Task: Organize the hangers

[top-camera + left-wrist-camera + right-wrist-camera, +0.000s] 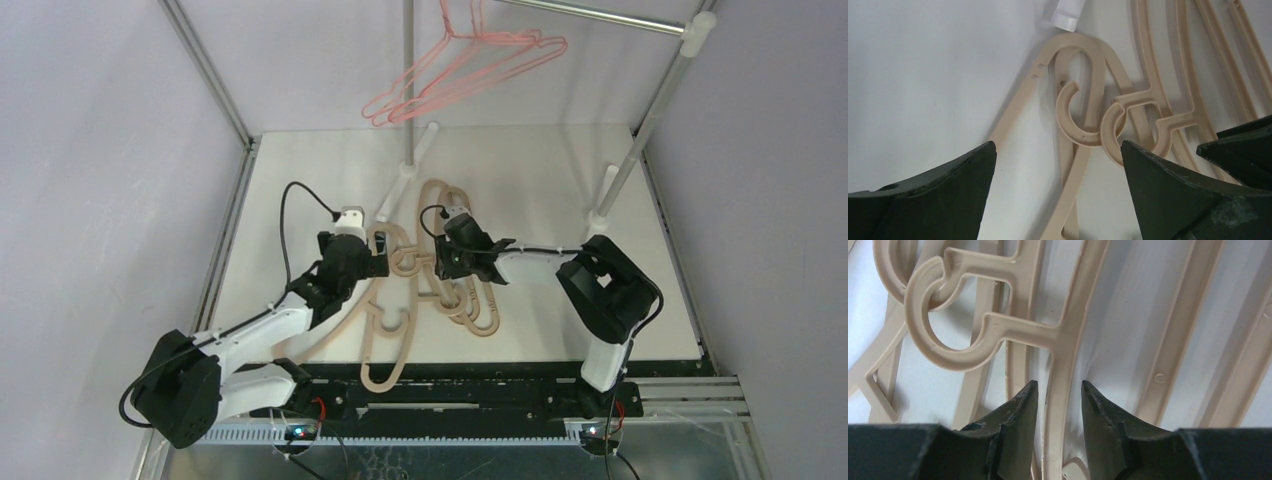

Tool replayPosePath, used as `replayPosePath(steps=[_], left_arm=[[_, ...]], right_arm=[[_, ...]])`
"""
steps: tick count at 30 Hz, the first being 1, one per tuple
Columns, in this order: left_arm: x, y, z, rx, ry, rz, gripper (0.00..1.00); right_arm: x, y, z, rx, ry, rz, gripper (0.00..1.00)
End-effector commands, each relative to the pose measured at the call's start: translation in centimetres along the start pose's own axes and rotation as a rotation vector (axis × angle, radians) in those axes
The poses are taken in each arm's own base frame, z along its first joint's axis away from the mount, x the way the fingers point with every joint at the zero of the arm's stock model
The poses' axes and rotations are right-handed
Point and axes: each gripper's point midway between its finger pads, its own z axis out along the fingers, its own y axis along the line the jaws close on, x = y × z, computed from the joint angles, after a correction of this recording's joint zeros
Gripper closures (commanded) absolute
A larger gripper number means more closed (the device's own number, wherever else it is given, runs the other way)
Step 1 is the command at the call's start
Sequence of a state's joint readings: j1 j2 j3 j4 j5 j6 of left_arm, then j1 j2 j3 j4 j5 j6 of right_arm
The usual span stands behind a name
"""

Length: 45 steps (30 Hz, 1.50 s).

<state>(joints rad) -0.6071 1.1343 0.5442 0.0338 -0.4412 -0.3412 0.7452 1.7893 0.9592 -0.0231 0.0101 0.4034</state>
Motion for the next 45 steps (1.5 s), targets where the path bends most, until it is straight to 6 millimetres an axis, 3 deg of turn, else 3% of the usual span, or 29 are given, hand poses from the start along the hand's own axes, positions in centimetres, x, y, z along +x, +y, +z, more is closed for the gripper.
replayPosePath(steps=[1, 9, 14, 20, 26, 30, 34, 39, 45], left_arm=[[0.2, -0.4, -0.4, 0.021, -0.009, -0.022, 0.01], [0.3, -0.3, -0.5, 0.014, -0.010, -0.022, 0.00], [0.3, -0.2, -0.5, 0.012, -0.013, -0.020, 0.00], [0.2, -0.2, -0.5, 0.012, -0.014, -0.020, 0.00], [0.1, 0.0, -0.8, 0.010, -0.027, -0.025, 0.00], [-0.1, 0.2, -1.0, 0.006, -0.033, -0.025, 0.00], [-0.1, 0.2, -0.9, 0.005, -0.032, -0.024, 0.00], [0.0, 0.1, -0.8, 0.007, -0.028, -0.021, 0.00], [0.0, 0.3, -1.0, 0.000, -0.034, -0.018, 0.00]], right_arm=[[-1.8, 0.9, 0.2, 0.006, -0.039, -0.010, 0.55], [-2.1, 0.6, 0.8, 0.021, -0.044, 0.005, 0.76], [-3.2, 1.9, 1.3, -0.082, -0.053, 0.032, 0.91], [-4.9, 2.6, 2.8, -0.078, -0.054, 0.023, 0.92], [-6.7, -0.5, 3.8, -0.013, -0.081, 0.111, 0.91], [-6.5, -2.6, 3.8, 0.045, -0.078, 0.140, 0.92], [-7.4, -4.2, 2.7, 0.106, -0.132, 0.159, 0.92], [-8.5, -4.5, 1.7, 0.110, -0.169, 0.164, 0.94], [-8.9, -6.9, -0.6, 0.248, -0.269, 0.222, 0.95]])
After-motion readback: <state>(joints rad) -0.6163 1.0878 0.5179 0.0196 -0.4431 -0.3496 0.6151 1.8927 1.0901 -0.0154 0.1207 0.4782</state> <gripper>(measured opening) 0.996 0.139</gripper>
